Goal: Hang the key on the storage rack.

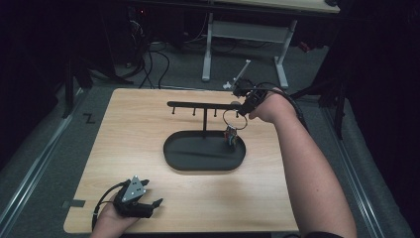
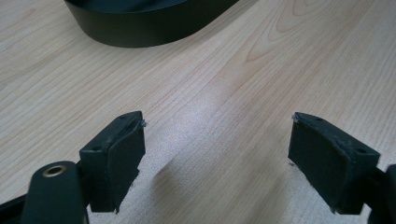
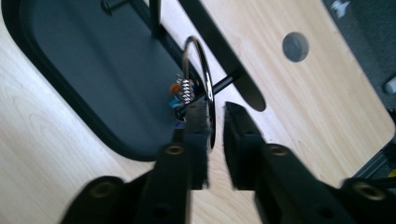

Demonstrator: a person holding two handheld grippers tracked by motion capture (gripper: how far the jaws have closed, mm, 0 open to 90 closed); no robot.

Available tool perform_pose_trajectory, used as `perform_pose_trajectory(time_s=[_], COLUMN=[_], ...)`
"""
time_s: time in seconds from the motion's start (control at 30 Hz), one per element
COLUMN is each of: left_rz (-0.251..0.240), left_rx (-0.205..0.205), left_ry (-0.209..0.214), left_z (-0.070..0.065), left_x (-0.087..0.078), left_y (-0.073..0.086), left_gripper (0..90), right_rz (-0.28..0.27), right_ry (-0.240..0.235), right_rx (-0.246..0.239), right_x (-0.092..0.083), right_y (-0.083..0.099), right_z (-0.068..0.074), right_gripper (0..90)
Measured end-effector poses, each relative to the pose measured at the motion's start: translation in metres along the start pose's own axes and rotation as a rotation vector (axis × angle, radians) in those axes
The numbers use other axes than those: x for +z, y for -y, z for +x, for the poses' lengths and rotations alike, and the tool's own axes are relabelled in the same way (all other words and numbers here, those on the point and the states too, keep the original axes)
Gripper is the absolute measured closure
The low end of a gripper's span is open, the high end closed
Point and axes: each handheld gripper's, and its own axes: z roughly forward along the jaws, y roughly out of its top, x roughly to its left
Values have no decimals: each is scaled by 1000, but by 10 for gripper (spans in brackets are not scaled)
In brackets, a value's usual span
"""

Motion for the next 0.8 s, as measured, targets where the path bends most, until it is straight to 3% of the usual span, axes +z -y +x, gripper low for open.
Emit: perform_pose_trajectory(time_s=[0.4, 0.8], left_rz=[9, 12], left_rx=[9, 12], left_ry=[4, 7], left_z=[-3, -4], left_x=[2, 4], left_y=[-2, -2], left_gripper=[192, 192], right_rz=[-42, -83], right_ry=[24, 42], right_rx=[54, 189], right_x=[-6, 13], right_y=[30, 84], right_z=[5, 4], right_gripper=[643, 516])
